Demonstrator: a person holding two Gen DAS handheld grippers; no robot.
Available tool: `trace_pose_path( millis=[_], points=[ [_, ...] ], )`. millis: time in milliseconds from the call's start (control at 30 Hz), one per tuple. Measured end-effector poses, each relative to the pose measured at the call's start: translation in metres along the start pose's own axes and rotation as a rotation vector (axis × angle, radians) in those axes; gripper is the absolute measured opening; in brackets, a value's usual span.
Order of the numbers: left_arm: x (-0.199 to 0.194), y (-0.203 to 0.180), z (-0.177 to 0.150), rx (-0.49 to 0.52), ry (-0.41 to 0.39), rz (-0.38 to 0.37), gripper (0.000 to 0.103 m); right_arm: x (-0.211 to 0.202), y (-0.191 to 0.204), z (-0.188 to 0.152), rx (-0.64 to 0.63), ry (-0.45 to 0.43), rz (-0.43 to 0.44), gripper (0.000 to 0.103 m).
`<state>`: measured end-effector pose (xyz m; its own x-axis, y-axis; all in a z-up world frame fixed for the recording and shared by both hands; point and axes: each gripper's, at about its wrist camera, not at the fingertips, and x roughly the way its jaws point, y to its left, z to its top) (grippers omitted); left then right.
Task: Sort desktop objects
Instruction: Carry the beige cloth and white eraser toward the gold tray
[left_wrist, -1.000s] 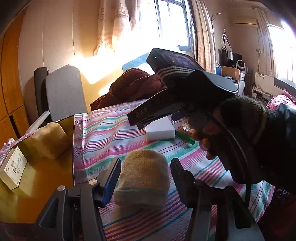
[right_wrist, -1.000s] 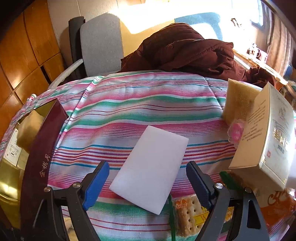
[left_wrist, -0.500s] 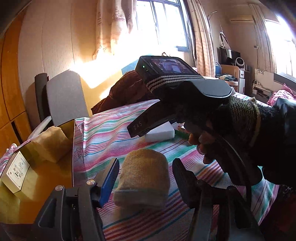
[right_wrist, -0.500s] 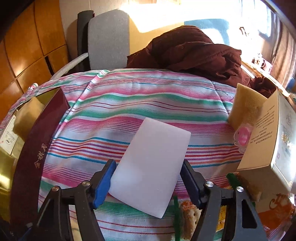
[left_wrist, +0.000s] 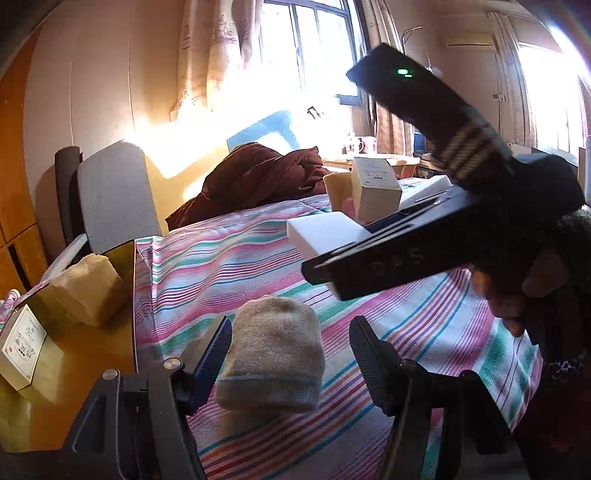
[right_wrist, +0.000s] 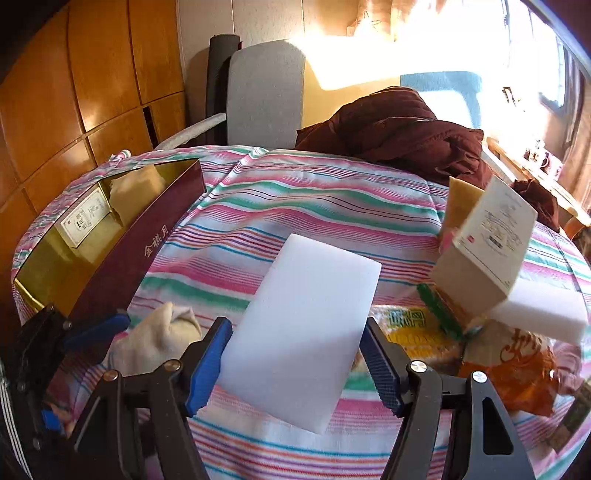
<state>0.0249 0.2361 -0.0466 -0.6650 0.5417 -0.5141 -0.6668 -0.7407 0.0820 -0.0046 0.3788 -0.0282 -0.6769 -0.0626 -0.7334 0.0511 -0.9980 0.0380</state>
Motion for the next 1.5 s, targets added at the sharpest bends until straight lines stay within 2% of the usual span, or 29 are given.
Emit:
trace_pose_path(
  millis=[233, 500, 633, 733, 900, 1033, 1367, 1433, 1500],
  points=[
    [-0.005, 0.005, 0.009, -0.053, 0.033, -0.120, 0.067, -0.025, -0.019, -0.047, 0.064, -0.014, 0.005, 0.072],
    [-0.011, -0.007, 0.027, -0.003, 0.065, -0.148, 0.063, -0.040, -0.032, -0.072, 0.121, -0.068, 0.015, 0.072],
    [-0.010, -0.004, 0.045, 0.049, 0.089, -0.116, 0.063, -0.042, -0.035, -0.074, 0.142, -0.101, 0.041, 0.073],
    [0.002, 0.005, 0.051, 0.051, 0.132, -0.101, 0.060, -0.043, -0.035, -0.075, 0.151, -0.116, 0.059, 0.073],
    [0.028, 0.018, 0.046, 0.000, 0.234, -0.108, 0.060, -0.042, -0.036, -0.076, 0.163, -0.124, 0.075, 0.073],
    [0.040, 0.017, 0.037, 0.001, 0.283, -0.085, 0.058, -0.043, -0.037, -0.077, 0.169, -0.122, 0.071, 0.074],
    [0.031, -0.002, 0.028, 0.075, 0.257, 0.005, 0.058, -0.046, -0.029, -0.075, 0.137, -0.126, 0.032, 0.074],
    [0.033, -0.008, 0.025, 0.097, 0.252, 0.037, 0.061, -0.047, -0.026, -0.075, 0.125, -0.128, 0.017, 0.074],
    [0.036, -0.008, 0.022, 0.083, 0.242, 0.065, 0.060, -0.048, -0.025, -0.075, 0.119, -0.127, 0.009, 0.074]
  ],
)
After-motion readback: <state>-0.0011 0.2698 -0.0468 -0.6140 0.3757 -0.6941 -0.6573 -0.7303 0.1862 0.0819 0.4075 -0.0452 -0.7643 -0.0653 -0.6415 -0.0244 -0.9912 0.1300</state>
